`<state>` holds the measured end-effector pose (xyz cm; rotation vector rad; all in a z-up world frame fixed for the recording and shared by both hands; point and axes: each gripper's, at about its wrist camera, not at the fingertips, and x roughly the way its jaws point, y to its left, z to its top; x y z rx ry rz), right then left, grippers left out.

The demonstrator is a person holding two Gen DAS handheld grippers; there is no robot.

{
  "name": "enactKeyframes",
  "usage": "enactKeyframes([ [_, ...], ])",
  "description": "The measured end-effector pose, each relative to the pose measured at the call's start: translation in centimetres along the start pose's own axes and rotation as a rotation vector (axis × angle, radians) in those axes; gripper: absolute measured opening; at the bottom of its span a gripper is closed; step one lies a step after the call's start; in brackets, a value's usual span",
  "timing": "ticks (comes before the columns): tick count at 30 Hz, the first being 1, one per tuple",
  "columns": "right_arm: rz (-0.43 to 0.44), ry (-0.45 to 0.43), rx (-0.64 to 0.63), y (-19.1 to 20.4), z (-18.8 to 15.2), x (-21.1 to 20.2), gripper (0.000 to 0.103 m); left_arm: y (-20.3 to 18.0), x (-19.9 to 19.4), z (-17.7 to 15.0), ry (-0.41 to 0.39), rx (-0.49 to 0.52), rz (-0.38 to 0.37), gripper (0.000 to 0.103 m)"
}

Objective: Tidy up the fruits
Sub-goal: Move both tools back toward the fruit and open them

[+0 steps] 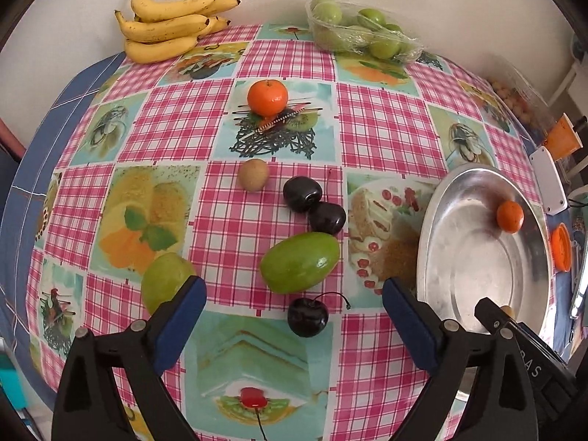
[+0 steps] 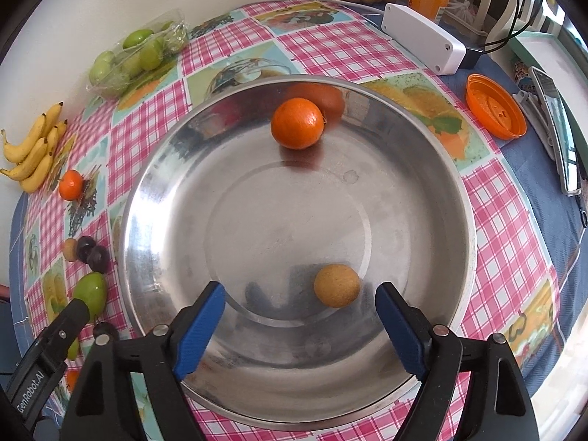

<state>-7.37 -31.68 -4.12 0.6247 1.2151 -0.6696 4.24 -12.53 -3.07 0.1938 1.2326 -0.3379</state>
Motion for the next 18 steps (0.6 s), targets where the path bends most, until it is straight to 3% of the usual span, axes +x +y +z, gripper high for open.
enactKeyframes([
  [3, 0.009, -0.002, 0.001, 0.0, 0.0, 0.0, 0.103, 0.1, 0.0, 0.1, 0.000, -0.004, 0.006, 0.096],
  [18, 0.078, -0.066, -0.097, 2.6, -0.4, -1.0, 0.103, 1.3, -0.2, 0.1, -0.018, -0.026, -0.012, 0.097],
])
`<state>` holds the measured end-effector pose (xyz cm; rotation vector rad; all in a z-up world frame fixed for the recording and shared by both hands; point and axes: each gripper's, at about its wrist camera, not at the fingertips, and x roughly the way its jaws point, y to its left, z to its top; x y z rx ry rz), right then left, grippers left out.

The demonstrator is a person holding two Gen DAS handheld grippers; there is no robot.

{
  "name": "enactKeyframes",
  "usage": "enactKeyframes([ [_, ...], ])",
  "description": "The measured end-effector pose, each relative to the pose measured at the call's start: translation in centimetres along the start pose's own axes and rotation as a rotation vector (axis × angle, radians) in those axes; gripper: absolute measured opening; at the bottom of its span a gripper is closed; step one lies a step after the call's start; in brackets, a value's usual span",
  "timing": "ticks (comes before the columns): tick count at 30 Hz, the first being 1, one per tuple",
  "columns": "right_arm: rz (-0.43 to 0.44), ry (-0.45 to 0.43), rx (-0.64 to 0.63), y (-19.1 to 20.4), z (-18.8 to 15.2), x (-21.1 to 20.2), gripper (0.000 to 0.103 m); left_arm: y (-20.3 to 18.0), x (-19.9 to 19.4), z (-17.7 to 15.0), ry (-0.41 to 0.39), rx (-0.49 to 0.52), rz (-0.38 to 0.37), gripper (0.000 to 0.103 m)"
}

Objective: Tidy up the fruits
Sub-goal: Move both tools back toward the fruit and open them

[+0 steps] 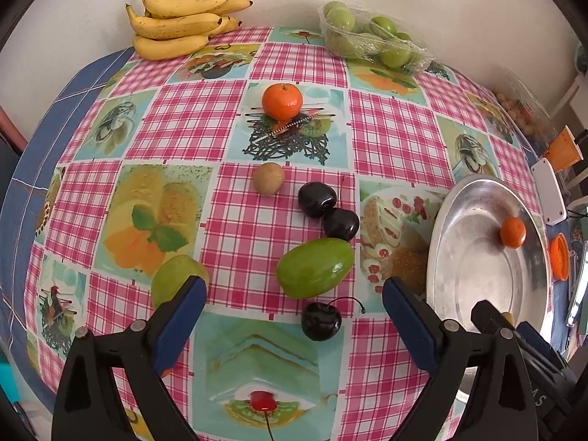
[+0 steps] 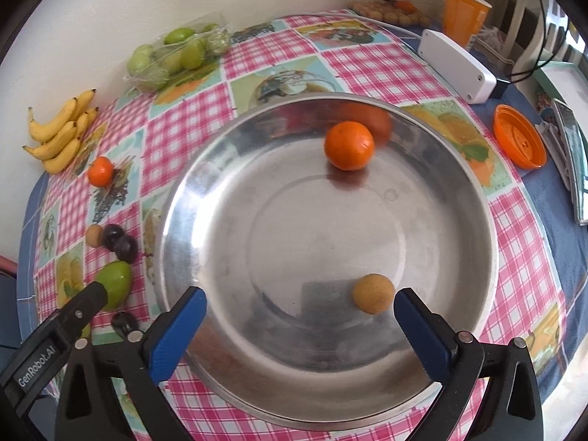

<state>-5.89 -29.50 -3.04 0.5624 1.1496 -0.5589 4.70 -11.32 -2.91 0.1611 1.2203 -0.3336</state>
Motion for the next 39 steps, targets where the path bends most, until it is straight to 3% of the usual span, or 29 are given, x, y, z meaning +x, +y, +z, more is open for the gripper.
enactKeyframes([
  [4, 0.047, -0.038, -0.006, 0.5, -0.1, -0.6, 0.103, 0.6, -0.9, -0.1, -0.039, 0.018, 0.005, 0.097],
  [9, 0.155, -0.034, -0.005, 1.6, -0.5, -0.7, 0.103, 2.9, -1.7, -0.2, -0.065, -0.045, -0.015, 0.097],
  [15, 0.197, -0.030, -0.099, 4.5, -1.2, -0.9, 0.103, 7.3, -1.1, -0.9, -0.034, -0.198, -0.051, 0.097],
  [20, 0.208, -0.006, -0.189, 6.8, -2.1, -0.9, 0.103, 9.7, -1.1, -1.7, -0.032, -0.245, -0.023, 0.097],
  [24, 0.253, 0.038, -0.250, 8.8, -3.0, -0.4, 0.103, 12.0, -1.3, -2.4, -0.038, -0.325, -0.064, 0.097],
  [33, 0.297, 0.061, -0.315, 11.6, -4.2, -0.4, 0.103, 14.4, -0.4, -4.0, 0.034, -0.381, -0.071, 0.096],
  [35, 0.288, 0.079, -0.318, 11.9, -4.4, 0.2, 0.103, 14.7, -0.1, -4.4, 0.050, -0.394, -0.077, 0.092],
  [37, 0.280, 0.097, -0.315, 12.1, -4.5, 0.8, 0.100, 14.7, 0.3, -4.7, 0.074, -0.395, -0.086, 0.074],
  [39, 0.270, 0.106, -0.317, 12.2, -4.6, 1.1, 0.088, 14.6, 1.1, -5.0, 0.110, -0.398, -0.109, 0.068],
])
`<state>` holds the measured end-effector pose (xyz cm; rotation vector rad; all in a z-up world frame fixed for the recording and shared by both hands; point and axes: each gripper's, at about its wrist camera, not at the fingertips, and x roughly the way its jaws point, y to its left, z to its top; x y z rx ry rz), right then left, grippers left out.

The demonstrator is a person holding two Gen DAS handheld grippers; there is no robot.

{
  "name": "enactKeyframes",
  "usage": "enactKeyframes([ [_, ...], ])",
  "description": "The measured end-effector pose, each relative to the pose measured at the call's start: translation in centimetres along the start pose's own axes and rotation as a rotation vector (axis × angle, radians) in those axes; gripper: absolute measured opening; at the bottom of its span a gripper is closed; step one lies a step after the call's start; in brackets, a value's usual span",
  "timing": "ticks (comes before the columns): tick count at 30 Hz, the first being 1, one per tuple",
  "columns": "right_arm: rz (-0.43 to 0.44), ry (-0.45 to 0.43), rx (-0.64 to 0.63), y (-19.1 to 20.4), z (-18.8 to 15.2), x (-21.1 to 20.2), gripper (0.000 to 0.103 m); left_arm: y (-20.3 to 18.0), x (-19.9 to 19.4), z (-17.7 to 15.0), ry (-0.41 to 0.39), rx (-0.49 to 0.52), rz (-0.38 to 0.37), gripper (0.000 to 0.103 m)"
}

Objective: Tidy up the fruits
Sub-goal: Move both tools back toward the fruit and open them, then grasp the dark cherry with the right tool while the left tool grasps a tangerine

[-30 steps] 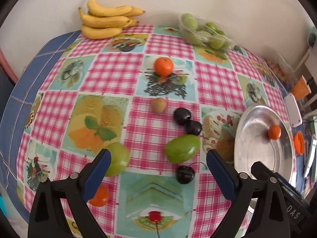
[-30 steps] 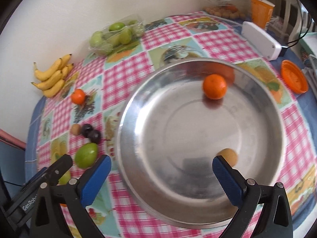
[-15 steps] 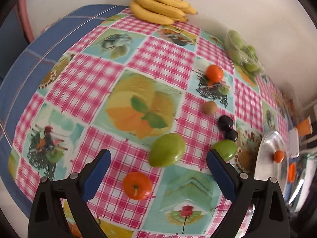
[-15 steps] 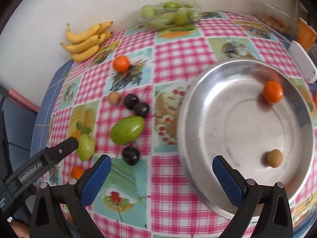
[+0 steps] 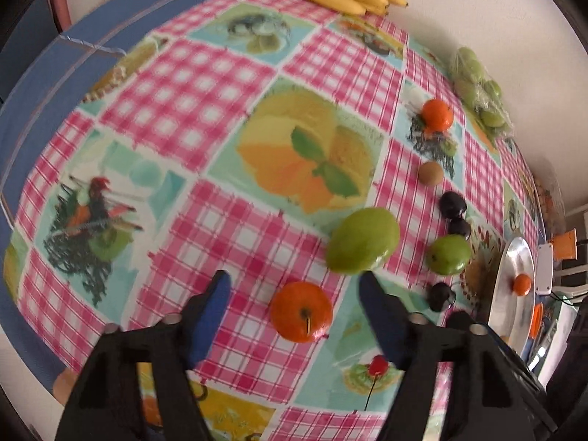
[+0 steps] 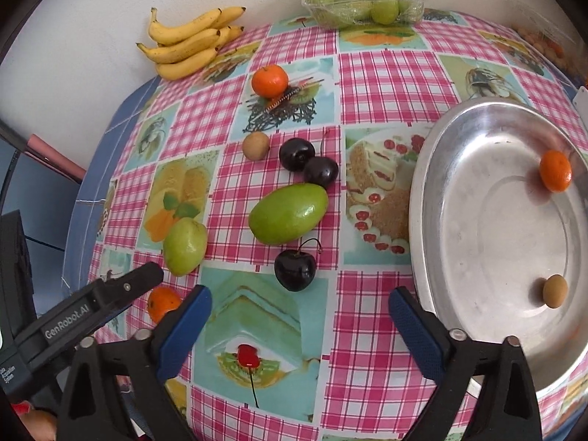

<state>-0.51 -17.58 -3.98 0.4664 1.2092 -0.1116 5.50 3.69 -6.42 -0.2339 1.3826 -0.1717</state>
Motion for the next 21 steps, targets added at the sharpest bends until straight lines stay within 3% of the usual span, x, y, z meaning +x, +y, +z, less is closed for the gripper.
enactKeyframes([
  [4, -0.031, 0.016, -0.009, 0.0, 0.0, 0.7, 0.076, 0.0, 0.5, -0.1, 0.032, -0.014, -0.017, 0.063],
  [6, -0.046, 0.019, -0.015, 0.0, 0.2, 0.9, 0.058, -0.2, 0.6, -0.2, 0.037, -0.006, -0.019, 0.055],
  [8, -0.058, 0.020, -0.018, 0.1, 0.3, 1.1, 0.049, -0.5, 0.8, -0.2, 0.047, 0.000, -0.028, 0.051],
  [15, -0.072, 0.030, -0.032, 0.7, 0.6, 1.8, 0.038, -1.0, 1.3, 0.1, 0.054, 0.003, -0.027, 0.044],
  [21, -0.070, 0.033, -0.038, 1.3, 0.9, 2.4, 0.037, -1.0, 1.4, 0.1, 0.053, 0.006, -0.018, 0.041],
])
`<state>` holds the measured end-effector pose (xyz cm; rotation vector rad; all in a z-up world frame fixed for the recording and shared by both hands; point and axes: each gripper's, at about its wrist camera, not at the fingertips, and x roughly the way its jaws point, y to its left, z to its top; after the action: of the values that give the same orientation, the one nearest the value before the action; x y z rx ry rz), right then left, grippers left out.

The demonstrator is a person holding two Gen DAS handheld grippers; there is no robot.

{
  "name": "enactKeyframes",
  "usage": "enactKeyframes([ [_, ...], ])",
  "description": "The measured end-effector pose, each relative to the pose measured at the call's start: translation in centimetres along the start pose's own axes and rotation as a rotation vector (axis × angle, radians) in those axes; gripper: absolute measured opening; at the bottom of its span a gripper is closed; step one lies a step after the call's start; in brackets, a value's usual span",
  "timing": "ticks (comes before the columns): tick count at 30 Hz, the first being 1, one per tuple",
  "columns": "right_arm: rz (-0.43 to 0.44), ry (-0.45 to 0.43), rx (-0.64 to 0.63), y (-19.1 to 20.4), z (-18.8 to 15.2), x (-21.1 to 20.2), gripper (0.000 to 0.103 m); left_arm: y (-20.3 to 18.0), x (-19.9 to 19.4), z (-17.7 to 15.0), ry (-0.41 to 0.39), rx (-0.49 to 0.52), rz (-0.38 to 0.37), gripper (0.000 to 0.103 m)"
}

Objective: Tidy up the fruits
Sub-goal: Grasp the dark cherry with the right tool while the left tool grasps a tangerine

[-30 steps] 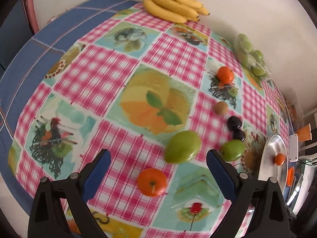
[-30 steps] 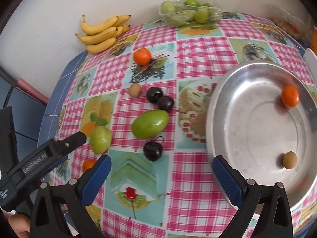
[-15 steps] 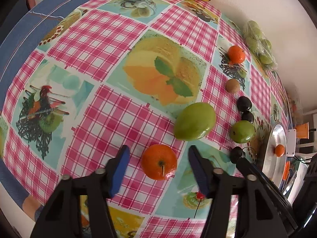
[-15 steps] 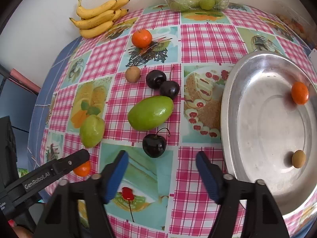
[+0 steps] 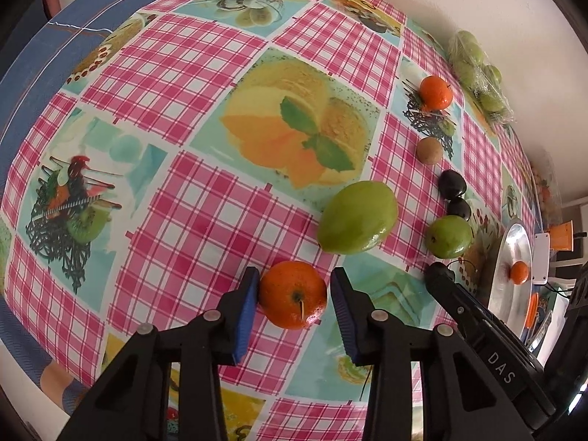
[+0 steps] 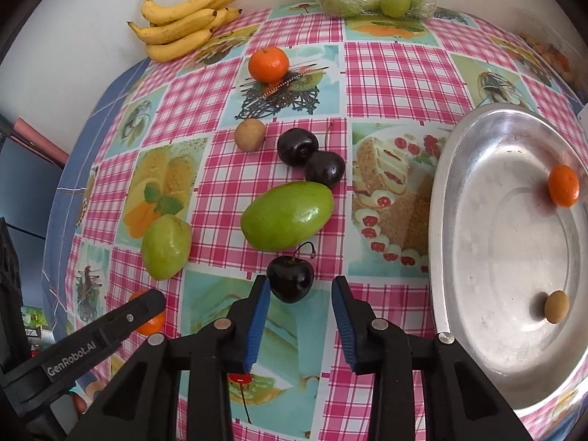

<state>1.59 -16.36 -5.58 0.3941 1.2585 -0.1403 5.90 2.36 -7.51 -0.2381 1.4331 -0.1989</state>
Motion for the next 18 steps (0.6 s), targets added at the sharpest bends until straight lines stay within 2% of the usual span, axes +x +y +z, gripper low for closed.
enactKeyframes([
  [4, -0.004, 0.013, -0.001, 0.4, 0.2, 0.6, 0.037, 0.1, 0.0, -0.1, -0.002, 0.000, 0.000, 0.040],
  [7, -0.023, 0.018, -0.013, 0.8, 0.4, 1.0, 0.031, 0.2, -0.1, -0.3, -0.003, -0.002, 0.002, 0.038],
  [12, -0.047, 0.018, -0.021, 1.1, 0.5, 1.1, 0.029, 0.5, -0.2, -0.3, -0.008, -0.019, -0.007, 0.037],
  [18, -0.019, 0.021, 0.063, 0.5, 0.7, 0.4, 0.029, 0.9, -0.7, -0.3, -0.021, -0.042, -0.019, 0.037],
])
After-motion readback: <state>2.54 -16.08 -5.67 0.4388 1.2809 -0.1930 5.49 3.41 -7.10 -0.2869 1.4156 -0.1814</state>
